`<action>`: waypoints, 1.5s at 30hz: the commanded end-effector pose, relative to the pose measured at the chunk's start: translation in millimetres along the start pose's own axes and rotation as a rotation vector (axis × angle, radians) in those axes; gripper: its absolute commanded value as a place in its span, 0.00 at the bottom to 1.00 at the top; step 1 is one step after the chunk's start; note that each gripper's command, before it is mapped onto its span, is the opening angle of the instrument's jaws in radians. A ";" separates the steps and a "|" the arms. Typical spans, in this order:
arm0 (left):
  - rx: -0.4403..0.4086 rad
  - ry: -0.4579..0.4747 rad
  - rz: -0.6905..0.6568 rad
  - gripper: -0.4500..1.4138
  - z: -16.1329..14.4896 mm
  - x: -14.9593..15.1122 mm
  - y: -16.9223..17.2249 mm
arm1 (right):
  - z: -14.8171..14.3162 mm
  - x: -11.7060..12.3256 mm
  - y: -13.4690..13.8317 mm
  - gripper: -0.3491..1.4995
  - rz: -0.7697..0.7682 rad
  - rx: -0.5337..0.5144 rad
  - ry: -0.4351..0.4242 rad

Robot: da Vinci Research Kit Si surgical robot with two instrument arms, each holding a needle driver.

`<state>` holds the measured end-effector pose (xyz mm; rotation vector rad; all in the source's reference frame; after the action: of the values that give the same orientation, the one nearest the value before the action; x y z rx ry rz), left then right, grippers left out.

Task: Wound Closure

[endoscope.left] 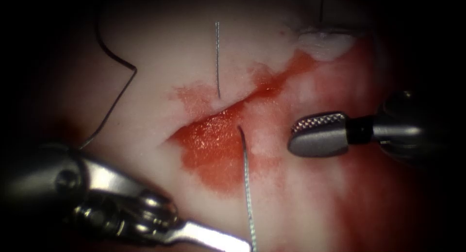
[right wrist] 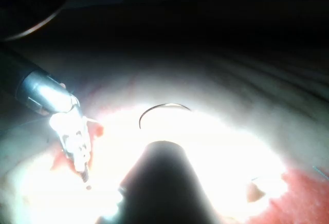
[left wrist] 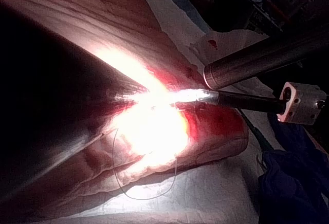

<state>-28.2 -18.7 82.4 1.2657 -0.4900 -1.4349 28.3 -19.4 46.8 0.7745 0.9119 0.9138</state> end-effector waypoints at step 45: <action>-0.005 -0.245 0.245 0.00 -3.3 -5.3 -4.8 | 0.4 1.5 -0.7 0.35 0.000 0.004 0.004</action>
<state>-27.7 -12.2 79.7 0.9817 -0.7801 -1.3874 28.3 -19.4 46.4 0.7782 0.9099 0.9161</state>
